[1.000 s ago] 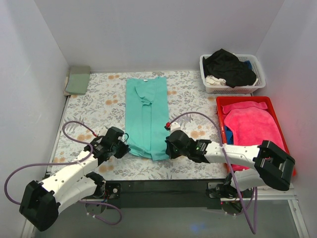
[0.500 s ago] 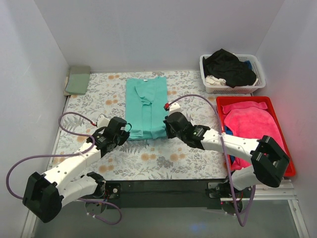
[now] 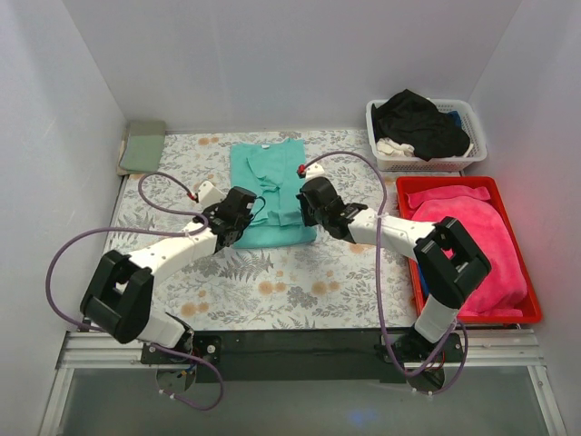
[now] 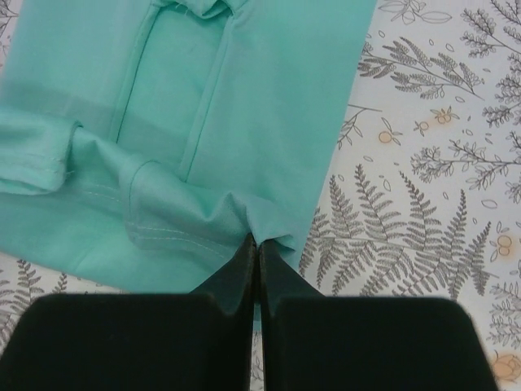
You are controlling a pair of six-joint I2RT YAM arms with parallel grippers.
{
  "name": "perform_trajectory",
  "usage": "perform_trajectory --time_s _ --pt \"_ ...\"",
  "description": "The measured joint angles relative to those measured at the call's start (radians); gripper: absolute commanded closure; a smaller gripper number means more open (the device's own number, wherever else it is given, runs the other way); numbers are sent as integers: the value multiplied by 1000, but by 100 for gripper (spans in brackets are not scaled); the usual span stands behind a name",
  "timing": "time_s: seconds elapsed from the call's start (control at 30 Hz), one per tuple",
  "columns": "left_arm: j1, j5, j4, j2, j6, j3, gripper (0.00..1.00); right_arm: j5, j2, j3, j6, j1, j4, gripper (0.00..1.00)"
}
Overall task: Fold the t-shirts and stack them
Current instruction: Fold the folded rectangular tshirt in 1/3 of the way
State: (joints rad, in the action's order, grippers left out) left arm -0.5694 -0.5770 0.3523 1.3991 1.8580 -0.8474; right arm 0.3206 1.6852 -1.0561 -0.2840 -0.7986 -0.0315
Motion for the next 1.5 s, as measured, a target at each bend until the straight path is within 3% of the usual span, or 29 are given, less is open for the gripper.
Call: perform_trajectory --time_s 0.47,0.77,0.9,1.0,1.27,1.5 --pt "114 -33 -114 284 -114 -150 100 -87 201 -199 40 88 -28 99" --pt "196 76 -193 423 -241 -267 100 -119 282 -267 50 129 -30 98" --pt "214 131 -199 464 -294 -315 78 -121 316 -309 51 146 -21 61" --pt "222 157 -209 479 -325 -356 67 -122 342 -365 66 163 -13 52" --pt "228 177 -272 423 -392 -401 61 -122 334 -477 93 196 9 49" --pt "228 232 -286 251 -388 -230 62 -151 209 -285 86 157 15 52"
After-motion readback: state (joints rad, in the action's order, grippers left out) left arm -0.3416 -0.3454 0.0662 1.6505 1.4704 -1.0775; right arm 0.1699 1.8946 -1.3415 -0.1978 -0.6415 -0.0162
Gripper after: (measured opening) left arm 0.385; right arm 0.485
